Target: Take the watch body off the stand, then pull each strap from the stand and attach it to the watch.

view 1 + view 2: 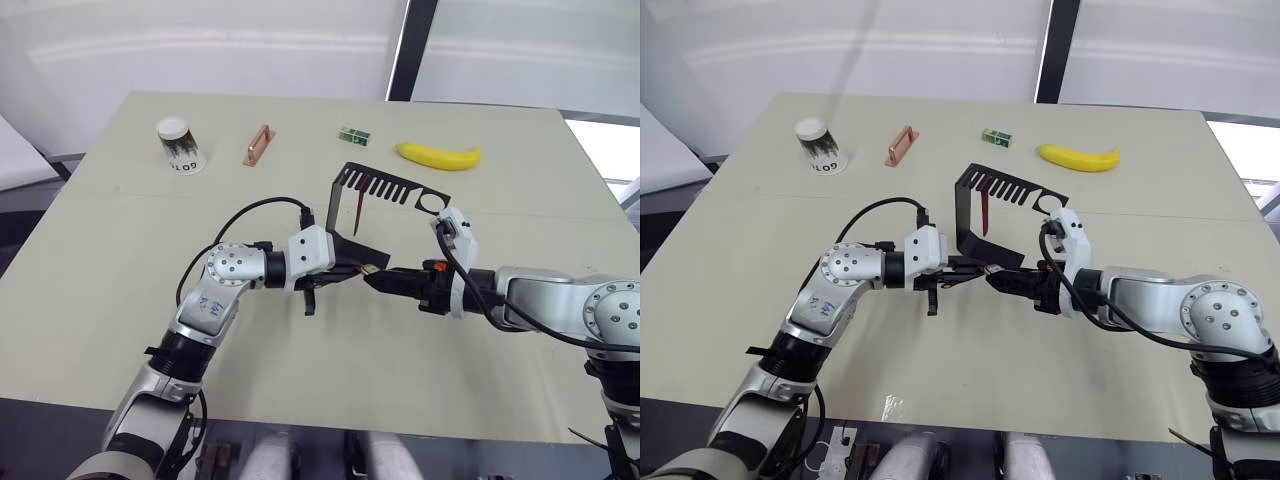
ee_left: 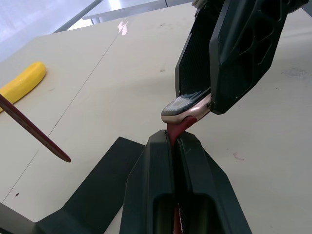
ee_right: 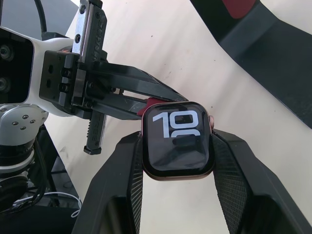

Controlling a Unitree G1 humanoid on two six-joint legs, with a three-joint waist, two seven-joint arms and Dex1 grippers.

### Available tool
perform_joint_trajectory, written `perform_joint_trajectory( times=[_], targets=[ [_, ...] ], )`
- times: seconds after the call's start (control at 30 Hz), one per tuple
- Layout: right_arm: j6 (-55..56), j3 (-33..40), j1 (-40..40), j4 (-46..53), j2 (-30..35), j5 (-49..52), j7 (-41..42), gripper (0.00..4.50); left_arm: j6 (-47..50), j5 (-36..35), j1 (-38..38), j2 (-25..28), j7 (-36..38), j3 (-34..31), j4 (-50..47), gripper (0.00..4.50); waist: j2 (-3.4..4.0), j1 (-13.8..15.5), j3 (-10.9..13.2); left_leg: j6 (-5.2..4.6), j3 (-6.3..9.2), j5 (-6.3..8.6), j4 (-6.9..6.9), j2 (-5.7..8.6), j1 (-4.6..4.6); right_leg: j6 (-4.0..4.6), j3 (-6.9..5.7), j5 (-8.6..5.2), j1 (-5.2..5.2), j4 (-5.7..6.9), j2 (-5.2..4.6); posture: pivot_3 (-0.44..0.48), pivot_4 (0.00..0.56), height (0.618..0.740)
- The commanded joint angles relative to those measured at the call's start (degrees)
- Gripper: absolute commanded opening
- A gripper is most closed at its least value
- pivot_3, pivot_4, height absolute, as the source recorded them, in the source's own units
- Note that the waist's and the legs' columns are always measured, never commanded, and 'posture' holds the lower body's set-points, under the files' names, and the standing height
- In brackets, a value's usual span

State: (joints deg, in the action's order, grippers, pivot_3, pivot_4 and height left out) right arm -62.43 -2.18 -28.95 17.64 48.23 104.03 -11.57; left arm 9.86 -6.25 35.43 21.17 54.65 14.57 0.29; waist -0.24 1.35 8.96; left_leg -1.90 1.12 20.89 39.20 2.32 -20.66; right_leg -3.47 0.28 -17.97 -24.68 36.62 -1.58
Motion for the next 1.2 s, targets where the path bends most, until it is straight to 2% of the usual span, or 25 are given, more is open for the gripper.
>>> perform_joint_trajectory(
  times=[0.03, 1.2],
  targets=[
    [0.07, -0.31, -1.09, 2.78, -0.12, 1.31, 0.83, 1.51, -0.59, -0.49, 1.39, -0.65, -0.56, 0.02, -2.29, 0.18, 0.00, 0.00, 0.00, 0.00, 0.00, 0.00, 0.00, 0.00, 0.00, 0.00, 0.00, 0.00, 0.00, 0.01, 0.00, 0.000, 0.150, 0.740],
    [0.20, -0.51, -1.32, 3.28, -0.24, 1.94, 0.75, 1.51, -0.76, -0.55, 1.91, -0.86, -0.38, 0.07, -1.91, 0.18, 0.00, 0.00, 0.00, 0.00, 0.00, 0.00, 0.00, 0.00, 0.00, 0.00, 0.00, 0.00, 0.00, -0.07, 0.00, 0.000, 0.150, 0.740]
  ],
)
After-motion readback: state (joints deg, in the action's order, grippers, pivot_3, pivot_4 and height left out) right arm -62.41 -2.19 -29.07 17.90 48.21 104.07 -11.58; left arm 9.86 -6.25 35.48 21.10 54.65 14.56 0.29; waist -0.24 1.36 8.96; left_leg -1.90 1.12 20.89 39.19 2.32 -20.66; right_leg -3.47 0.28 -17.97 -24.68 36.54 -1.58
